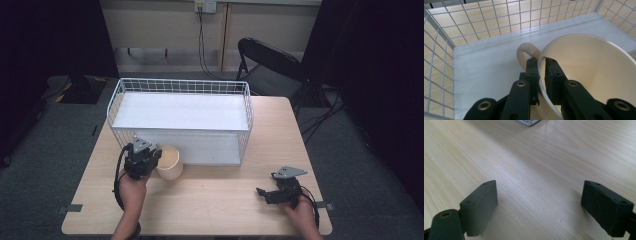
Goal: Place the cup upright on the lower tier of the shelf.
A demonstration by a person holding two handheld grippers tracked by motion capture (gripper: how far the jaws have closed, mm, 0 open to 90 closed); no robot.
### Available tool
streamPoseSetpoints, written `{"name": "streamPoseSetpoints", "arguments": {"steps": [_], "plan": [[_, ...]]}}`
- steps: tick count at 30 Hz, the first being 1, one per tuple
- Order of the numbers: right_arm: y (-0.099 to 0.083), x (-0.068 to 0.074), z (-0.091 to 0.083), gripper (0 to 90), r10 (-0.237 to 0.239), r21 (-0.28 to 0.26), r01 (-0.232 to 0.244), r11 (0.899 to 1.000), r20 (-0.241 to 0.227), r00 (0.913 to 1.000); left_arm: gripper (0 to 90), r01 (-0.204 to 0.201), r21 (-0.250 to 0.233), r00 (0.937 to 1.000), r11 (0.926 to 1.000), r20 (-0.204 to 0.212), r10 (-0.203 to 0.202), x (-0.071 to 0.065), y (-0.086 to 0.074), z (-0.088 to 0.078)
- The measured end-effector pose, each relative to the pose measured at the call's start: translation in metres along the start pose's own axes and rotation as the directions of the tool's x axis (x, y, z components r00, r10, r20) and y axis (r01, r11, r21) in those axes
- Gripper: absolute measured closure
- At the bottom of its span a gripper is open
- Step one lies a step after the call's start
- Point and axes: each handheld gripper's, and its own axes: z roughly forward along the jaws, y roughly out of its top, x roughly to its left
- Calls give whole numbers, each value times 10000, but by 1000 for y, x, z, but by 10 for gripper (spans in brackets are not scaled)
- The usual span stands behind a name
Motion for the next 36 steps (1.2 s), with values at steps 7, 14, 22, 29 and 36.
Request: {"name": "streamPoseSetpoints", "arguments": {"steps": [7, 14, 22, 29, 36], "plan": [[0, 0, 0, 130, 0, 0, 0, 10000, 0, 10000, 820, 67, 94, 9999, 9999, -148, -65, 0, 1, 6], [0, 0, 0, 130, 0, -1, 0, 10000, 0, 10000, 820, 328, -6, 9988, 9995, -363, -328, 2, 3, 12], [0, 0, 0, 130, -3, -1, 3, 10000, 3, 10000, 820, 245, 129, 9983, 9996, -528, -238, 3, 6, 16], [0, 0, 0, 130, -1, 0, 1, 10000, 1, 10000, 819, 335, 150, 9978, 9993, -580, -325, 3, 7, 21], [0, 0, 0, 131, -2, 0, 2, 10000, 2, 10000, 819, 371, 163, 9973, 9992, -647, -360, 3, 11, 25]]}}
